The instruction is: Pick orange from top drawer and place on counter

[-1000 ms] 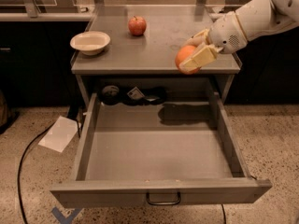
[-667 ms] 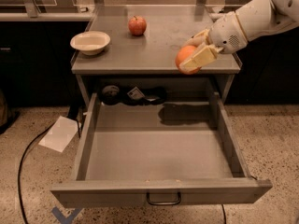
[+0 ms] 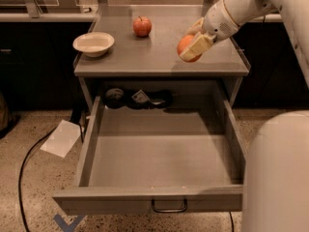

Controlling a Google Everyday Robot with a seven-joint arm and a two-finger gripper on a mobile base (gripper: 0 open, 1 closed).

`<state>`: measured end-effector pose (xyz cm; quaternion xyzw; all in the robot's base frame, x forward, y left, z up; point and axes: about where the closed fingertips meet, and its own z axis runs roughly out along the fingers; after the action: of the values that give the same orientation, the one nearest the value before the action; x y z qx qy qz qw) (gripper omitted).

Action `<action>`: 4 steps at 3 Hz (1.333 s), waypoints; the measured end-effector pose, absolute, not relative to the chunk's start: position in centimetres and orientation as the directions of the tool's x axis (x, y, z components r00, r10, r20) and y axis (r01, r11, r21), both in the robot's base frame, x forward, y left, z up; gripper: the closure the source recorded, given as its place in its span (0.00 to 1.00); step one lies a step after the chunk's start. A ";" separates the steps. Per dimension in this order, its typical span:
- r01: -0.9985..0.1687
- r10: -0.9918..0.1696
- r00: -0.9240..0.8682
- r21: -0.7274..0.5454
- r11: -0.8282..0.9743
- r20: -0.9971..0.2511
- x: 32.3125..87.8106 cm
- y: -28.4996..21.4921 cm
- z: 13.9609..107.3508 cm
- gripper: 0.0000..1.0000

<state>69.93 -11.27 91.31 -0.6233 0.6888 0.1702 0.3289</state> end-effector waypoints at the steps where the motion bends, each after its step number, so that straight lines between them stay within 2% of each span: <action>1: -0.951 -0.765 -0.067 -0.190 0.242 -0.641 73.7 -11.7 90.8 1.00; 2: -0.933 -0.751 -0.139 -0.170 0.319 -0.646 76.1 -11.5 89.9 1.00; 4: -0.930 -0.698 -0.245 -0.040 0.365 -0.673 77.3 -9.6 86.0 1.00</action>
Offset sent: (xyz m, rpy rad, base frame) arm 0.1031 -0.0111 -0.0087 -0.0144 0.0348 -0.2694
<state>77.31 -9.60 86.05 -0.5310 0.7663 0.1880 0.3091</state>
